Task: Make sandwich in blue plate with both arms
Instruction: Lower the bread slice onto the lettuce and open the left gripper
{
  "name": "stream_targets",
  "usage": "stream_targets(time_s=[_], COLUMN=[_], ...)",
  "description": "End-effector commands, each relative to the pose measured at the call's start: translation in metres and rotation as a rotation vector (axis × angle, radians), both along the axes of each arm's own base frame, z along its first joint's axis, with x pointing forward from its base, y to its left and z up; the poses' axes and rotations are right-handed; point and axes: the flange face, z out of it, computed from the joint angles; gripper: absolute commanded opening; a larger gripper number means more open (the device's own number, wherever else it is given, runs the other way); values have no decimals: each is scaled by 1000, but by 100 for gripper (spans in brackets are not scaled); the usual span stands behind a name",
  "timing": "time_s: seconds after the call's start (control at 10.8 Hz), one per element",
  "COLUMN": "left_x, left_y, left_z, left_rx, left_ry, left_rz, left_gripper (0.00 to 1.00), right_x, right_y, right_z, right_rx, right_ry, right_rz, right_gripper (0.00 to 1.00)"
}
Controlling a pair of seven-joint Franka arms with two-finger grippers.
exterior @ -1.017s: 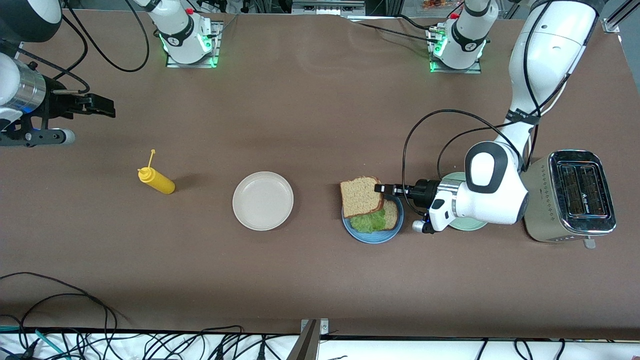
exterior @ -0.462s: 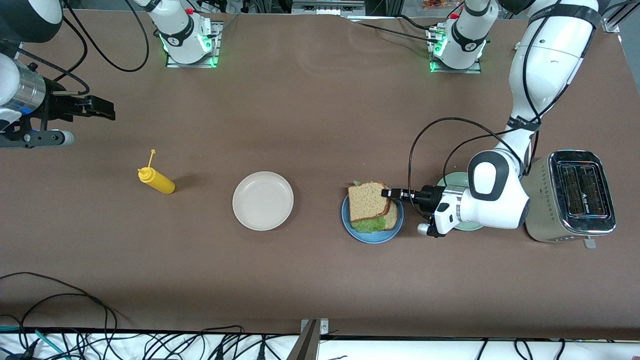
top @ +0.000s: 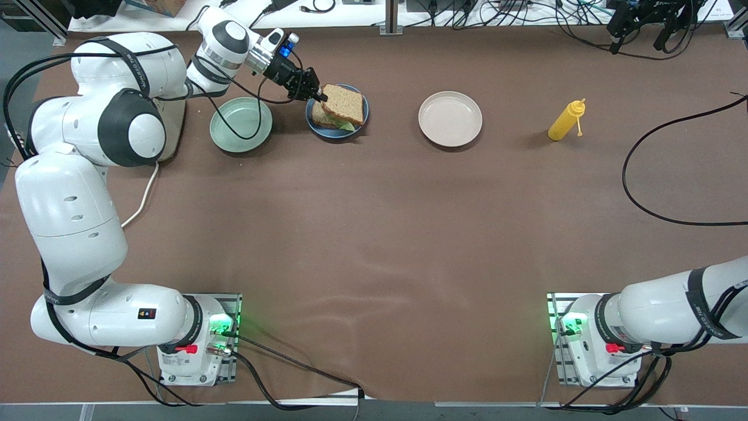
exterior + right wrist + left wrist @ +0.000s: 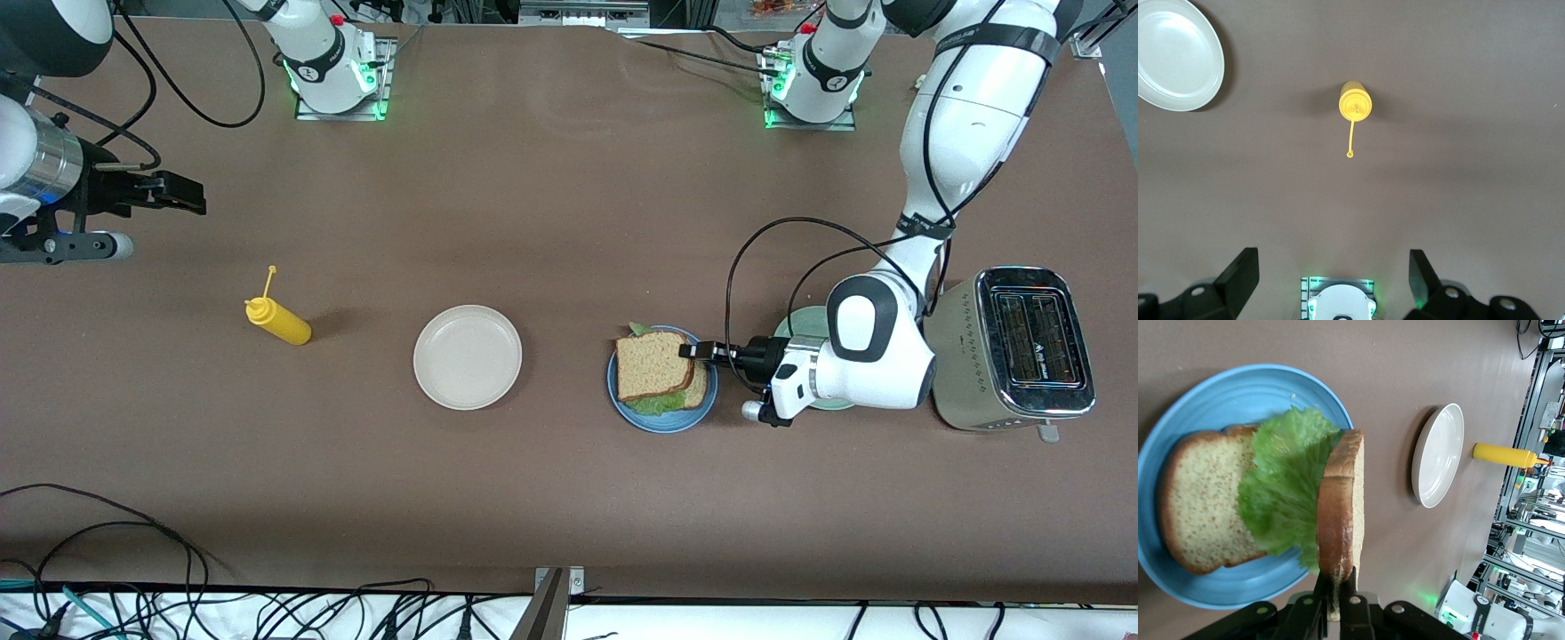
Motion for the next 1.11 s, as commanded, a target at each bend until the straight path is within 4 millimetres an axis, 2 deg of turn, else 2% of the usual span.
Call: stream_targets(time_s=[0.0,0.18,0.28,0.46,0.65,0.83,0.92,1.02], left_x=[7,8,9,10,11,14,16,18], left_y=[10,29,44,59,62,77,89,99], left_z=[-17,-32,-42,-50,-49,-46,-40,-26], left_rx=[-45,-48,-39,-36,-31,-6,18,77], left_ry=[-63,-87,-109,-154,-157,-162,-172,-202], left_rz=[-19,-29,-37,-62,-61,-45,-42,-82], left_gripper=[25,49,55,55,57,60,61,61], right_x=[-7,-7,-7,-8,-7,-7,-7,-6], right_y=[2,8,8,9,9,8,9,9], right_z=[3,3,3,1,0,0,1,2], right_rx=[14,15,14,14,14,11,10,10], right_ry=[-11,-11,-11,-9,-12,-13,-17,-19], right_rz=[6,17,16,16,16,6,4,1], right_gripper=[100,100,100,100,100,100,100,100])
